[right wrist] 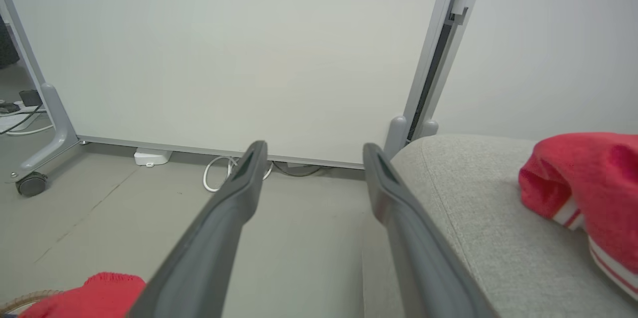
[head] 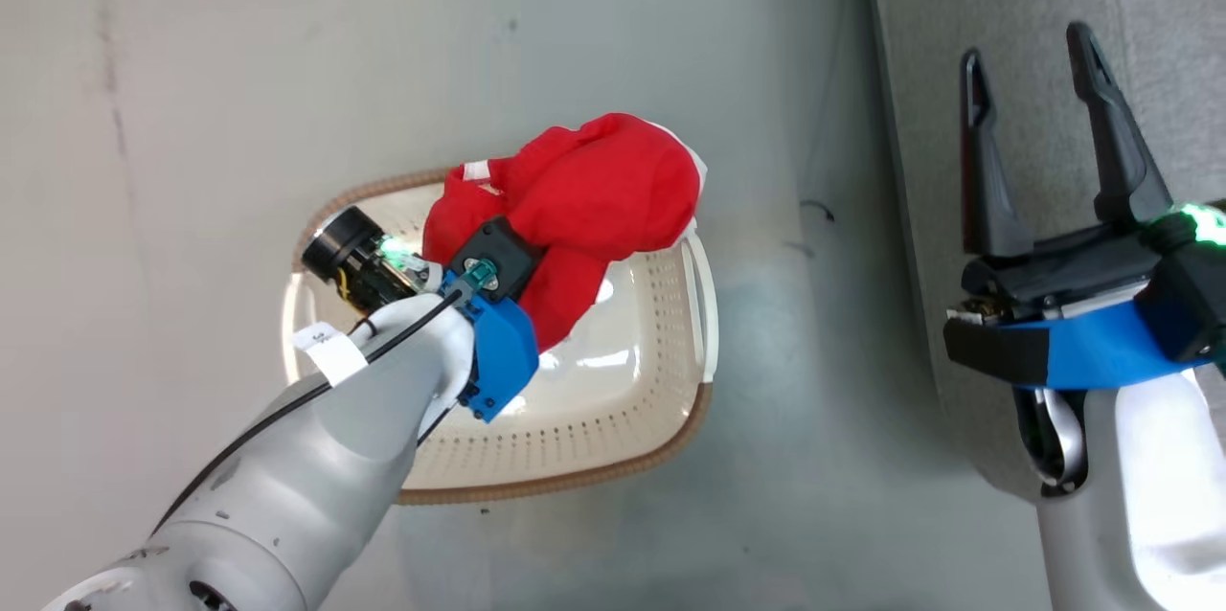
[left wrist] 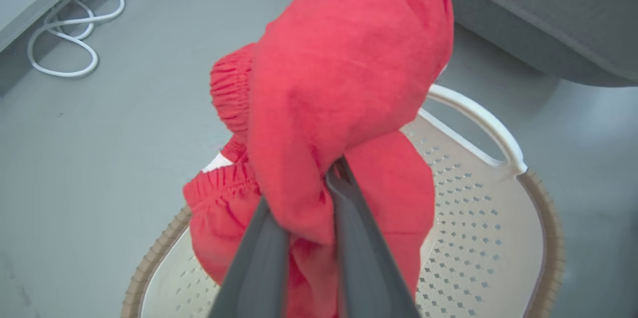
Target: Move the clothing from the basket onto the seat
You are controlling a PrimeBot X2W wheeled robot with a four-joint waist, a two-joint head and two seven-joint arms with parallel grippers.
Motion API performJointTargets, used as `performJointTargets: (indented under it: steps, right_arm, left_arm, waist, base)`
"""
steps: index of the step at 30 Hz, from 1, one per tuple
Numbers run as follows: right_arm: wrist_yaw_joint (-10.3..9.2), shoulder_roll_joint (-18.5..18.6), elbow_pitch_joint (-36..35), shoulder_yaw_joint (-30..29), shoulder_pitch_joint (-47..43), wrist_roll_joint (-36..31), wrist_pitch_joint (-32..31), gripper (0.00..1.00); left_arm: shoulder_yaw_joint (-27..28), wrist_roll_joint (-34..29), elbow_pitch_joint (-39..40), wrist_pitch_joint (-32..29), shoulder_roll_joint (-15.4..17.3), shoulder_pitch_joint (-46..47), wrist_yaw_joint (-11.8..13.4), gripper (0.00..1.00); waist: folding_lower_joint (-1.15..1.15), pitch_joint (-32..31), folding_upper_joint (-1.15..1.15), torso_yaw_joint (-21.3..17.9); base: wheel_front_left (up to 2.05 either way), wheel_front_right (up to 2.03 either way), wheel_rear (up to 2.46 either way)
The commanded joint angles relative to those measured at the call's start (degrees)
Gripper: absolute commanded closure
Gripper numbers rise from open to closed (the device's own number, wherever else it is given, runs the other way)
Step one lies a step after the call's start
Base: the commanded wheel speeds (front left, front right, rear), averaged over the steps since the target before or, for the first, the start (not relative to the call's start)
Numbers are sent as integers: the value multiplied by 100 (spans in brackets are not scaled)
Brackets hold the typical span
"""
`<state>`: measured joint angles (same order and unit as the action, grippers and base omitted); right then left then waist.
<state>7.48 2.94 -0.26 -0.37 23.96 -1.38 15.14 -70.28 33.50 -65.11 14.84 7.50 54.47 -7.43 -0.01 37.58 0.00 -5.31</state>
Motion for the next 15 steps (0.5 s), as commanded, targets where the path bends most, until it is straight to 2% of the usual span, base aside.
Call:
performJointTargets:
  steps: [1, 8, 15]
  right_arm:
    - [3, 16, 18, -20, -89, 14, 1, 0]
    - [3, 53, 121, -29, -380, 48, 2, 0]
    - [3, 59, 220, -15, -610, 101, 1, 0]
  left_arm:
    - [89, 6, 141, 46, 8, 2, -6, 100]
    - [745, -55, 963, 42, 228, -345, 112, 100]
    - [1803, -97, 1747, 43, 526, -738, 244, 100]
  waist:
    - [1, -369, 0, 157]
    - [1, -1021, 0, 274]
    - [1, -1546, 0, 320]
  base:
    - [0, 0, 0]
    - [0, 0, 0]
    - [0, 0, 0]
